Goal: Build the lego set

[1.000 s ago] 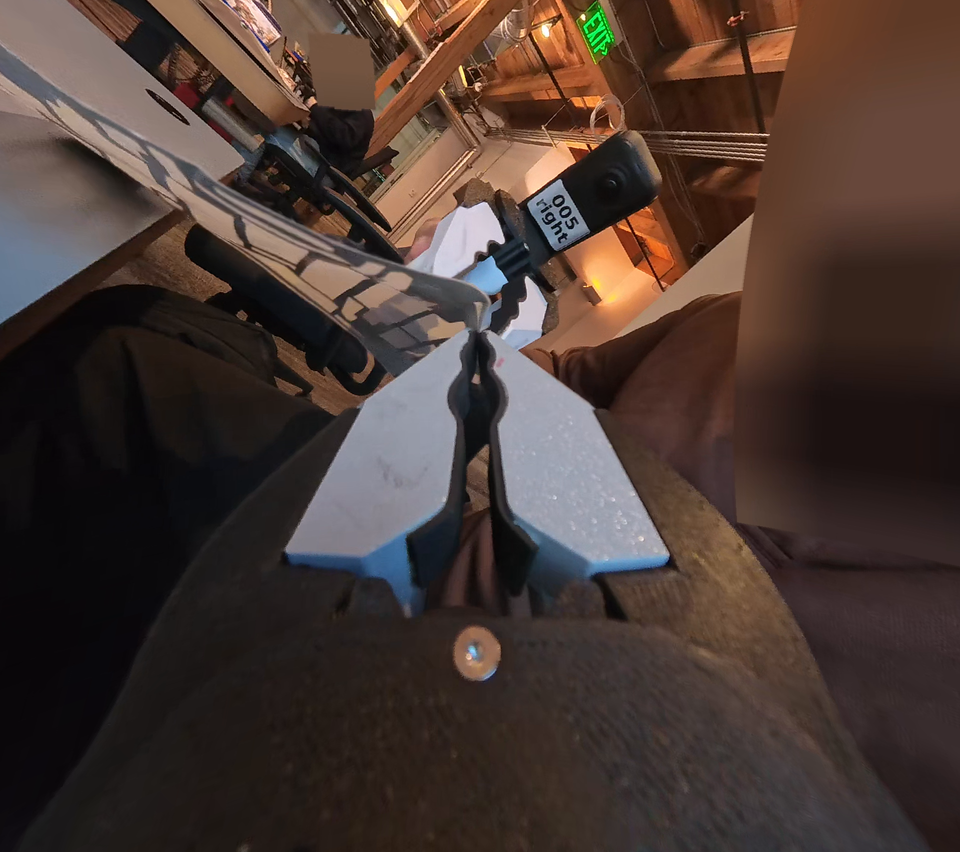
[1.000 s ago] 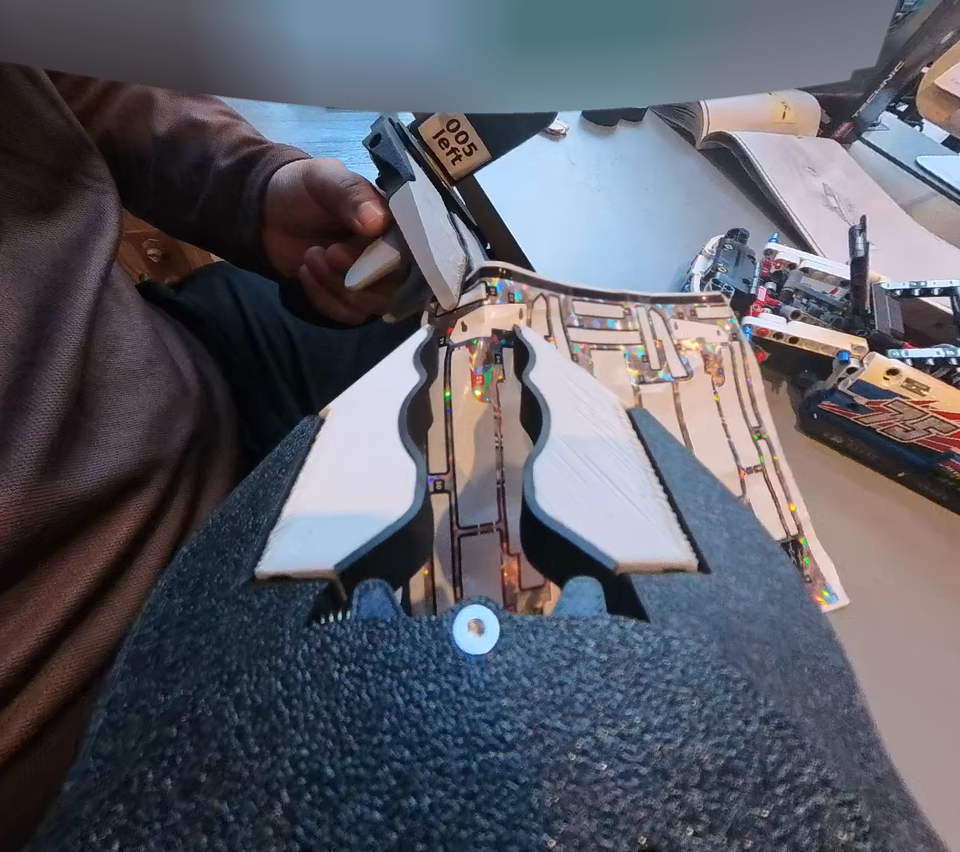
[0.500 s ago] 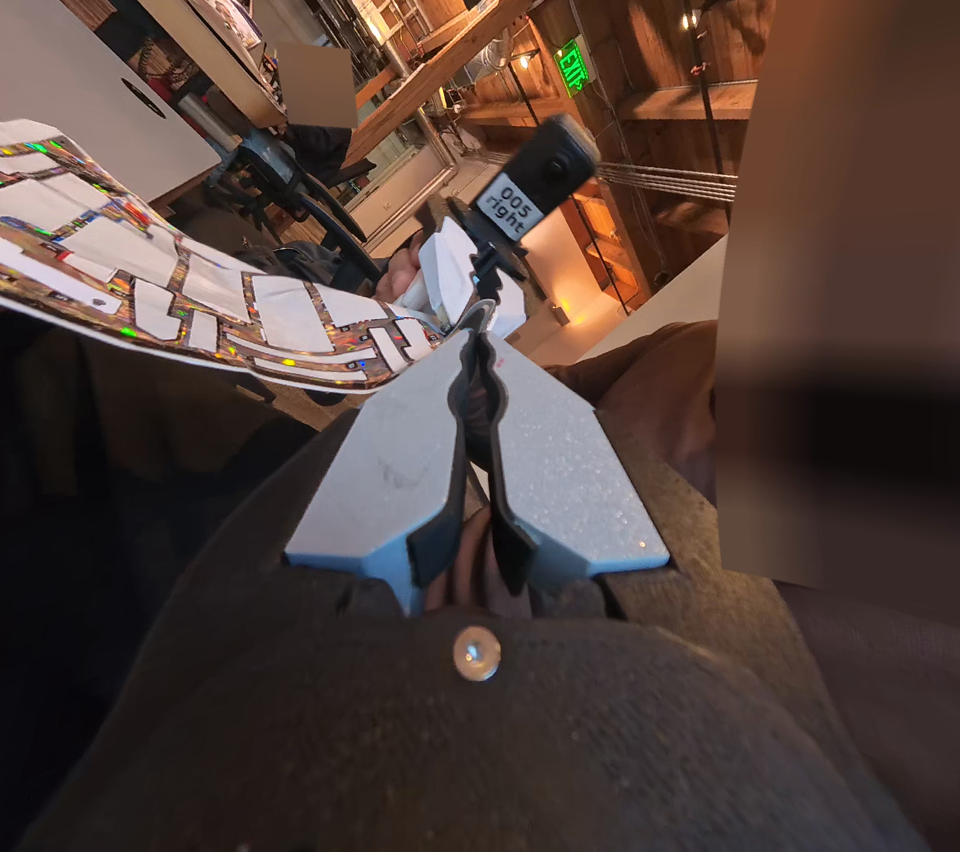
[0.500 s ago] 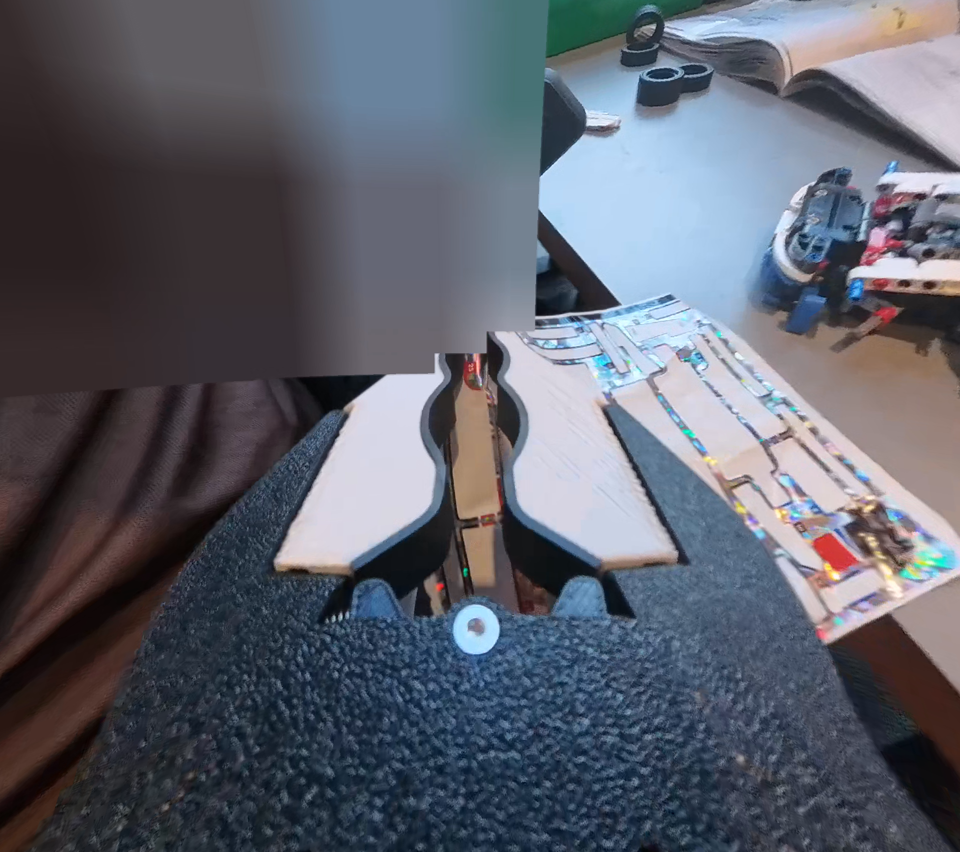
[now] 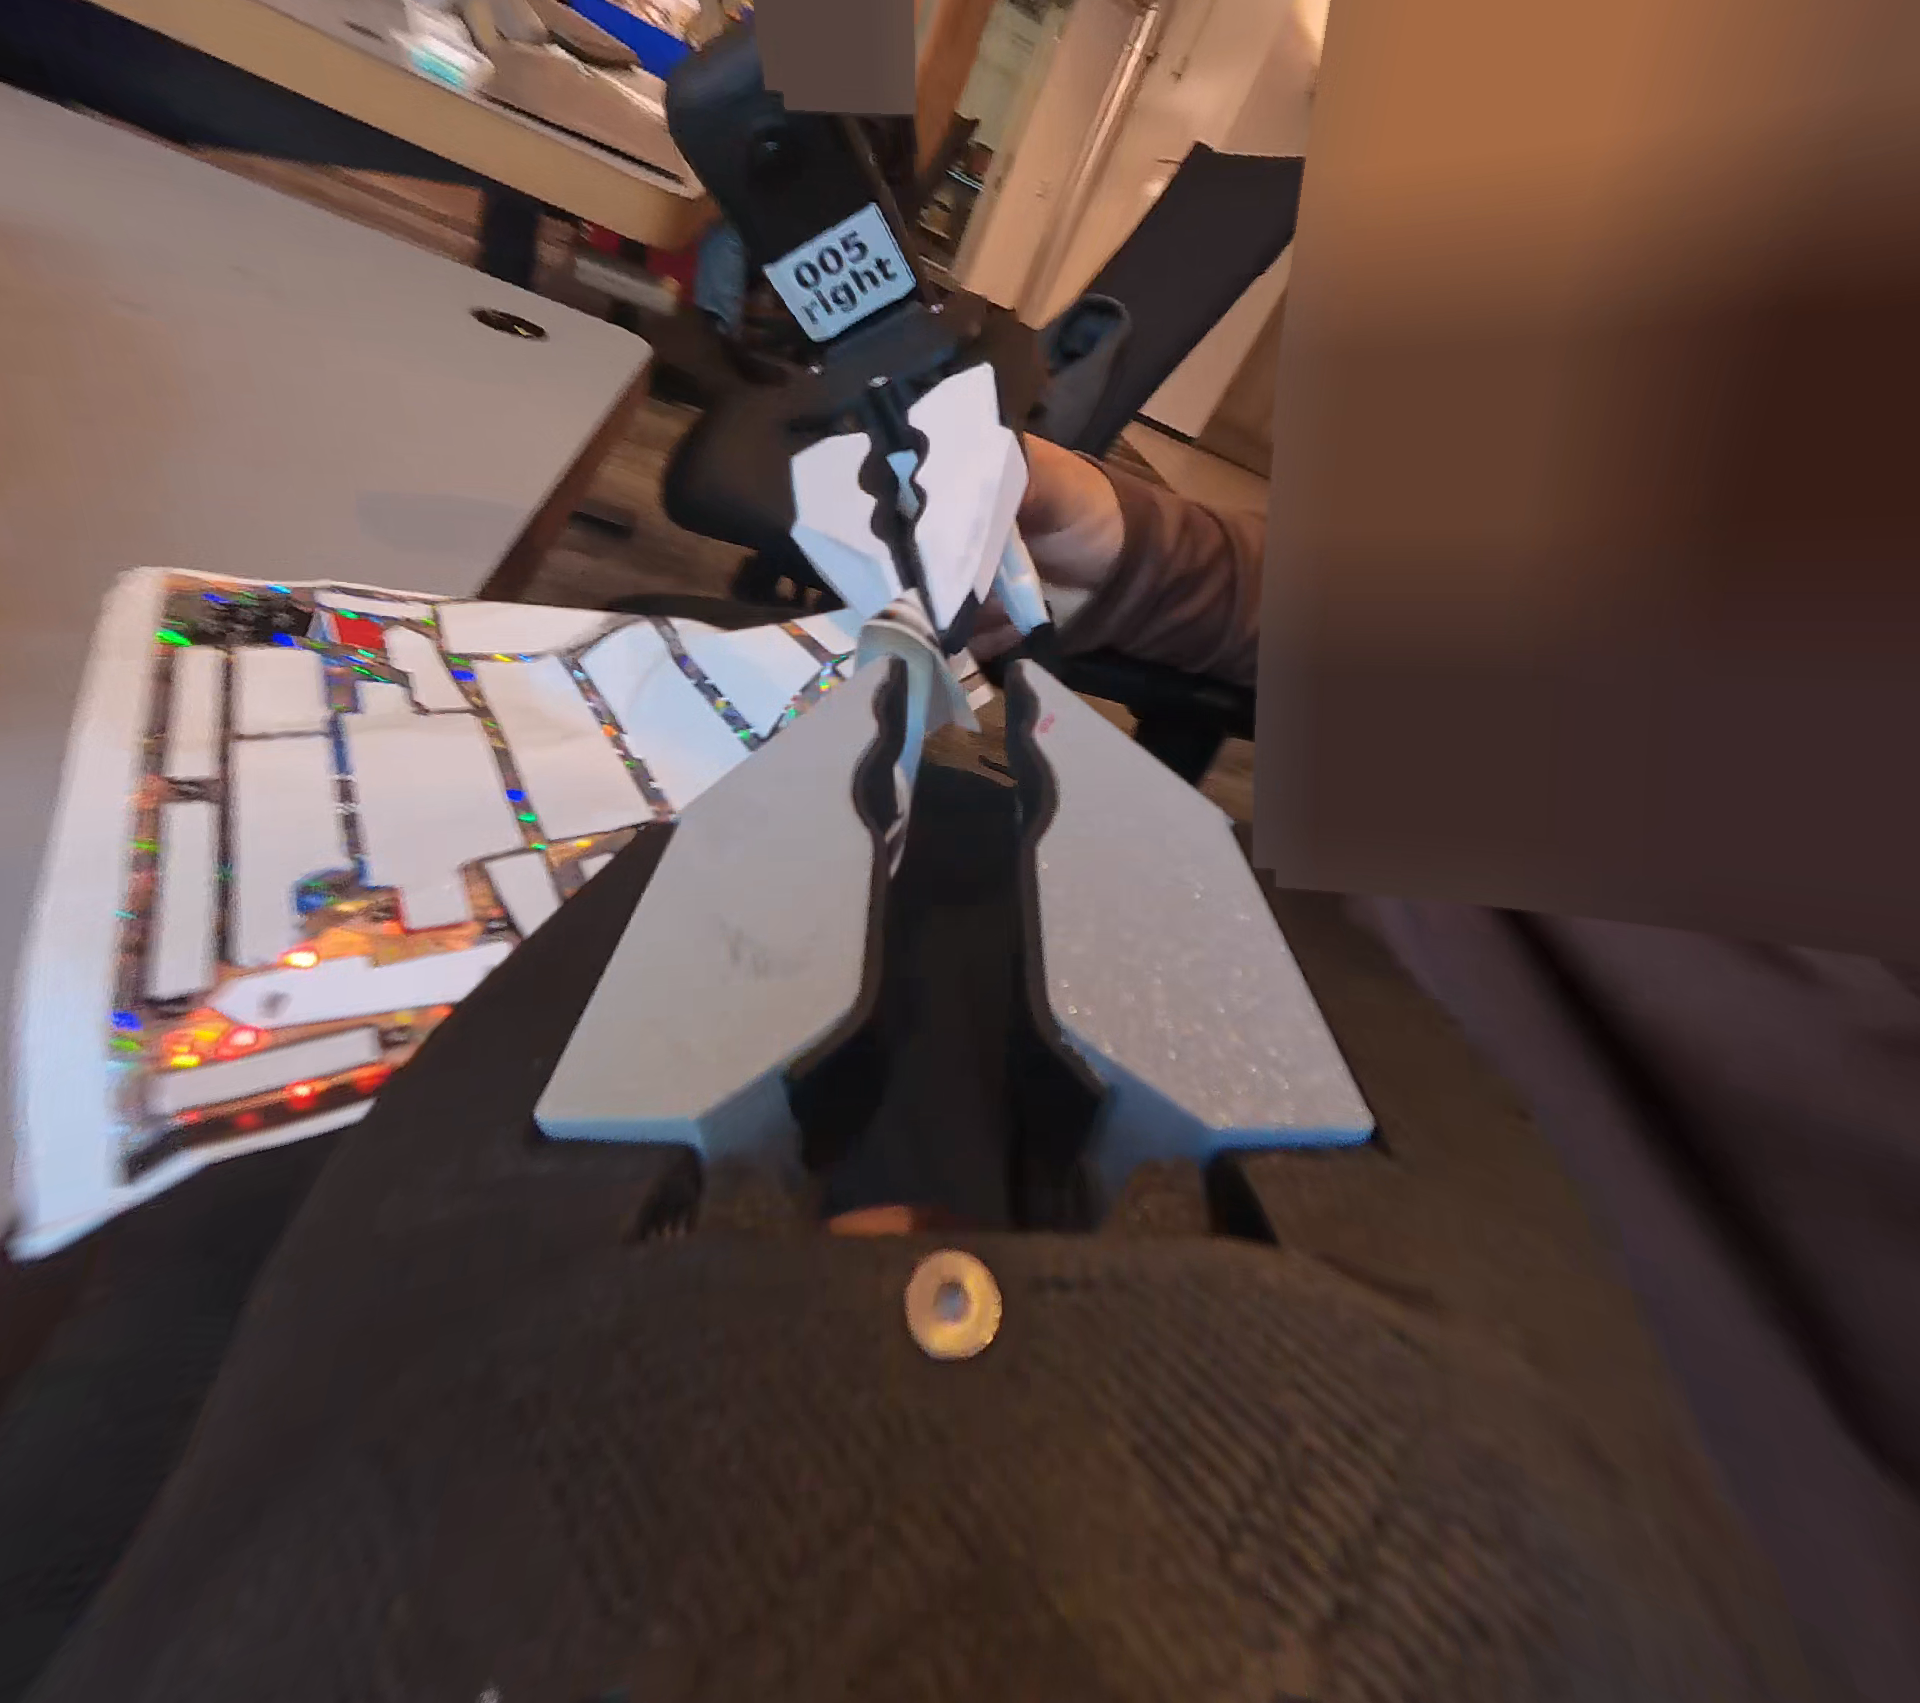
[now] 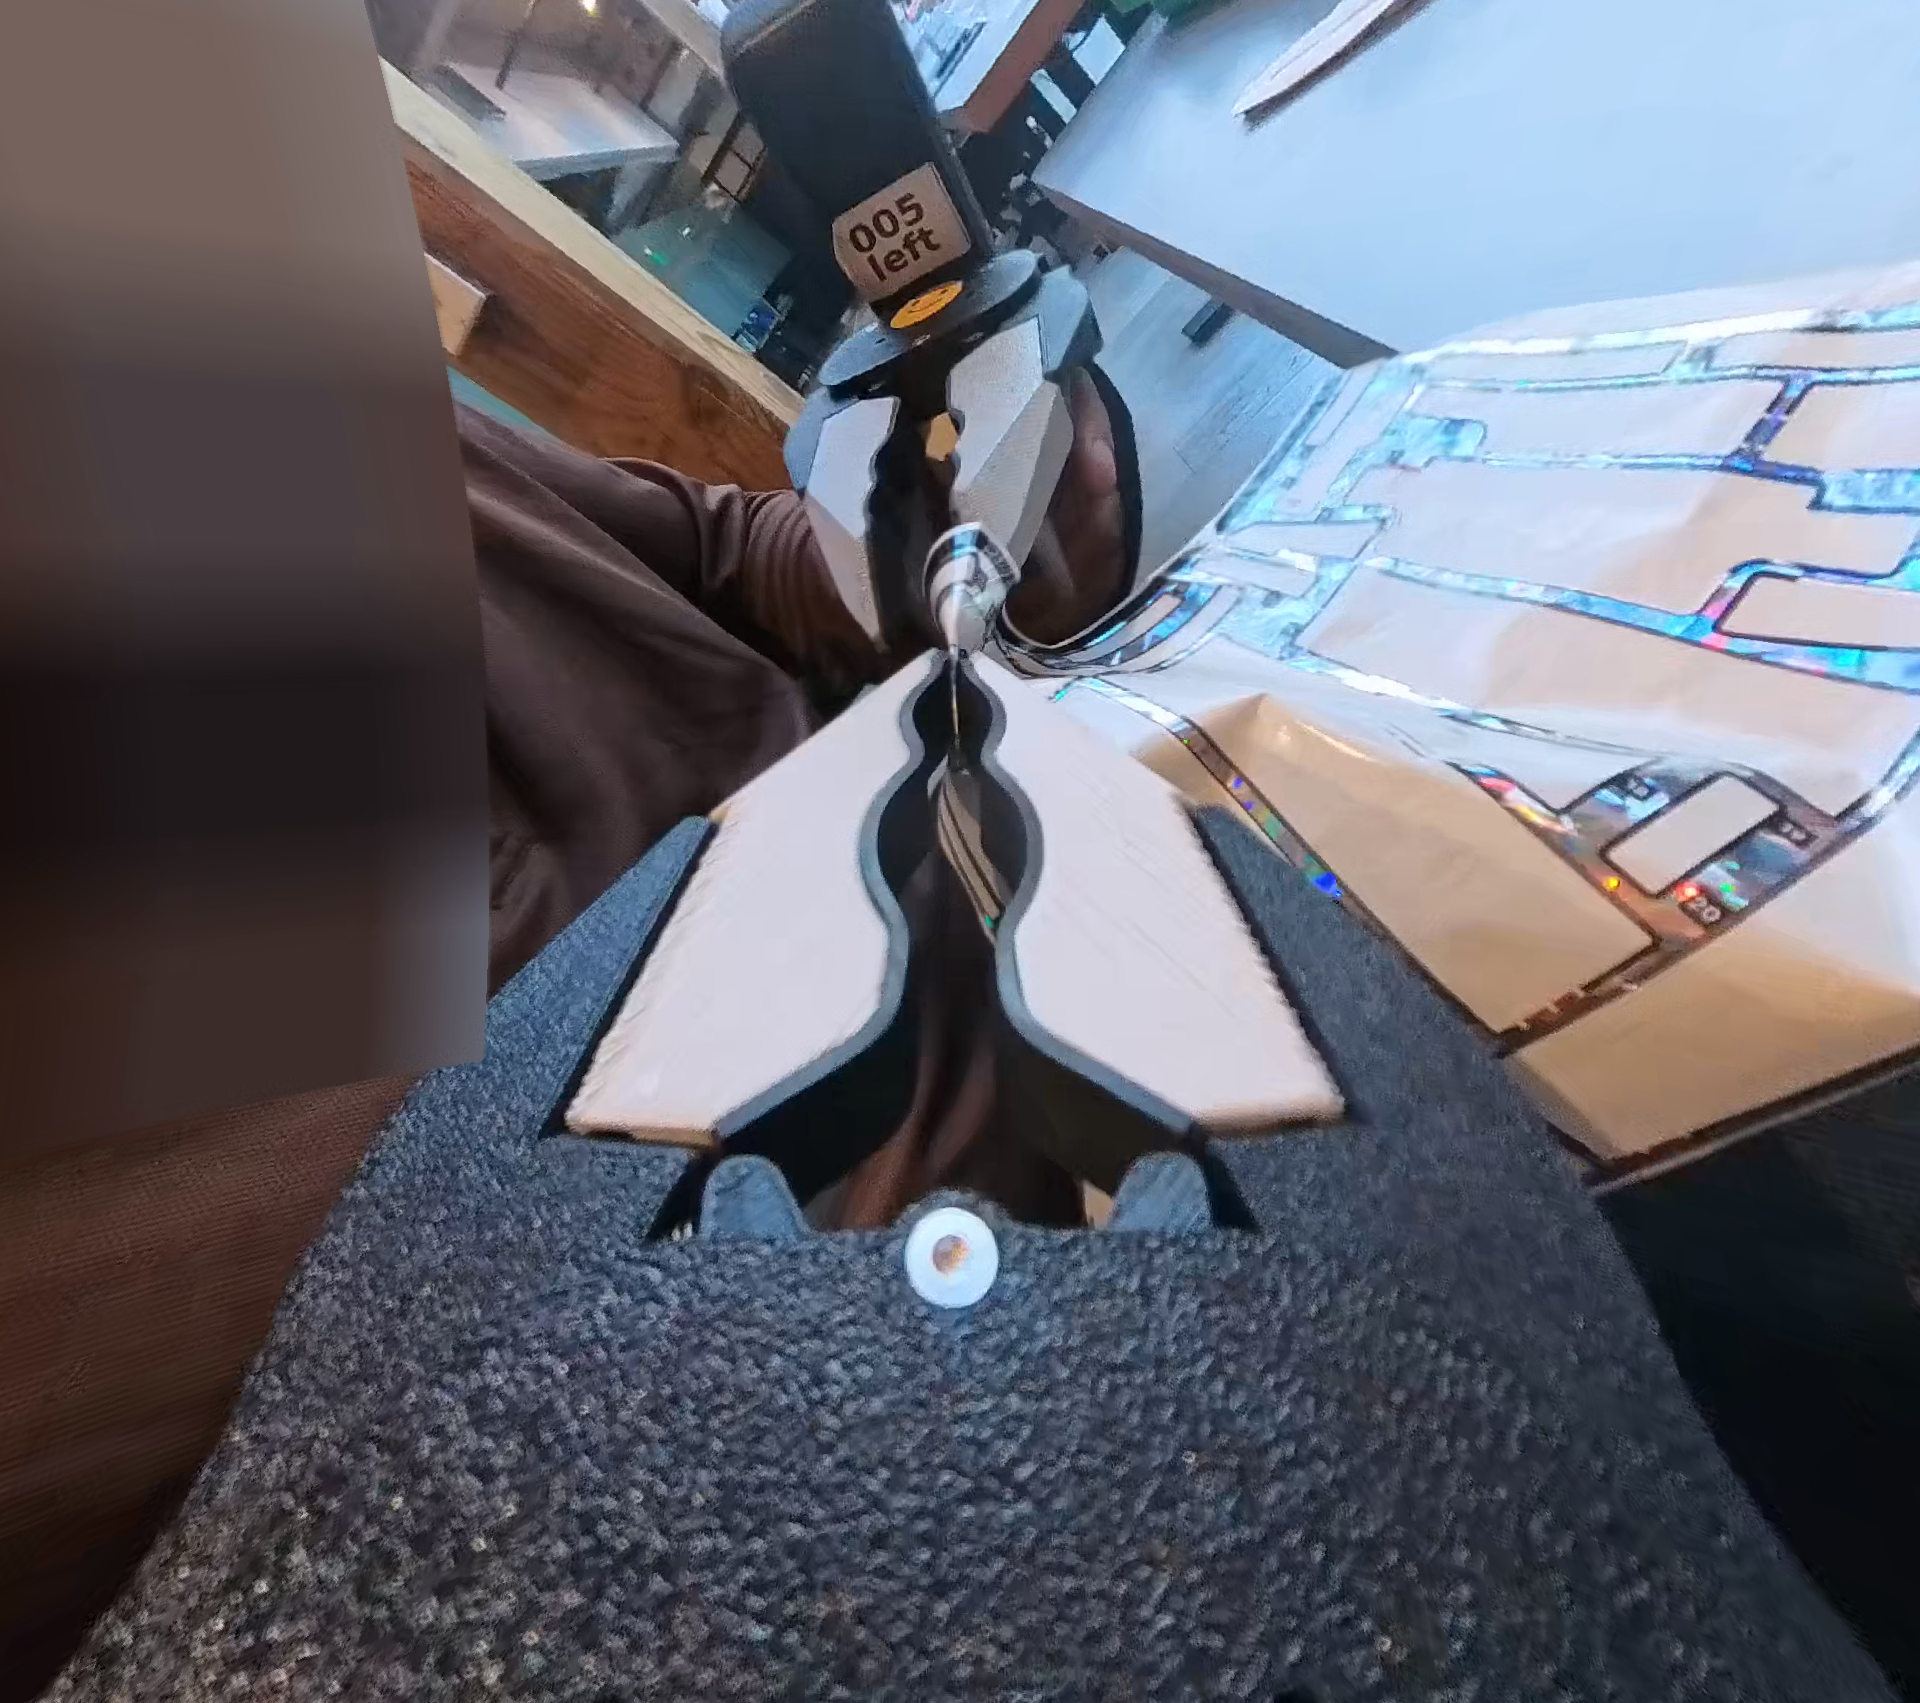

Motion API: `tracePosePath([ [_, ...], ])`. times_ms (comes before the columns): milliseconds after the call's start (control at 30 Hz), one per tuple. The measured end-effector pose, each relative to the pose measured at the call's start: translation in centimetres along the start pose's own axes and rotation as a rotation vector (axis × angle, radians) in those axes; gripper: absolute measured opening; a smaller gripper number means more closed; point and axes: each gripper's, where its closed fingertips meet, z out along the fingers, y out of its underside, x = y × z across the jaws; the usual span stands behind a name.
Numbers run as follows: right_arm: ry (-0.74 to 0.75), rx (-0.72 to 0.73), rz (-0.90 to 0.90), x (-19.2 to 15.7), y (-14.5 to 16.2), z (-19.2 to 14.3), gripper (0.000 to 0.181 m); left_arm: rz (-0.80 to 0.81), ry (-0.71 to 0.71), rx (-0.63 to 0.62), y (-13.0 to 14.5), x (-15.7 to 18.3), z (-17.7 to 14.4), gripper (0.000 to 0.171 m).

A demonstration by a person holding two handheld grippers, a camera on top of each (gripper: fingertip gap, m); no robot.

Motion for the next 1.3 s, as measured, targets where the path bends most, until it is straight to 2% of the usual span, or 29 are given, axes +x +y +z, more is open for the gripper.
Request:
tracePosePath([
  [100,0.008,-0.031,-0.010,-0.1,0.5,0.3,0.001,-0.057,0.036,0.010,0.1,0.4,0.3,0.013],
  [200,-0.035,-0.036,0.002,-0.8,0.6,0.6,0.001,-0.115,0.069,0.022,0.1,0.6,0.3,0.000],
  [367,-0.092,-0.012,0.066,-1.1,0.3,0.5,0.004,-0.228,0.072,0.056,-0.2,0.3,0.4,0.000],
  [400,-0.102,-0.005,0.075,-1.1,0.2,0.4,0.010,-0.259,0.069,0.058,-0.2,0.1,0.4,0.000],
  [467,-0.104,0.021,0.084,-1.0,-0.2,0.1,0.023,-0.334,0.065,0.061,0.0,-0.3,0.5,0.000],
  [600,-0.075,0.060,0.043,-0.7,-1.0,-0.7,0.016,-0.561,0.116,0.109,-0.3,-0.6,0.4,0.000],
  [667,-0.002,0.071,-0.010,0.1,-1.2,-1.1,0.012,-0.661,0.146,0.151,-0.5,-0.8,0.2,0.000],
  [733,0.147,0.089,-0.132,1.2,-1.8,-1.7,0.014,-0.720,0.164,0.186,-0.7,-1.0,0.0,0.000],
  [867,0.370,0.062,-0.477,0.3,-3.0,-2.5,0.014,-0.708,0.114,0.181,-0.3,-1.9,-0.2,0.000],
  [967,0.518,-0.031,-0.674,0.3,-2.2,-1.8,0.017,-0.725,0.115,0.192,-0.1,-2.1,-0.3,0.000],
  [1100,0.613,-0.163,-0.800,1.1,-0.7,-0.3,0.022,-0.740,0.118,0.170,0.4,-2.1,0.1,0.000],
  [1300,0.682,-0.242,-0.894,1.8,0.0,0.2,0.022,-0.759,0.133,0.160,0.6,-1.7,0.4,0.000],
])
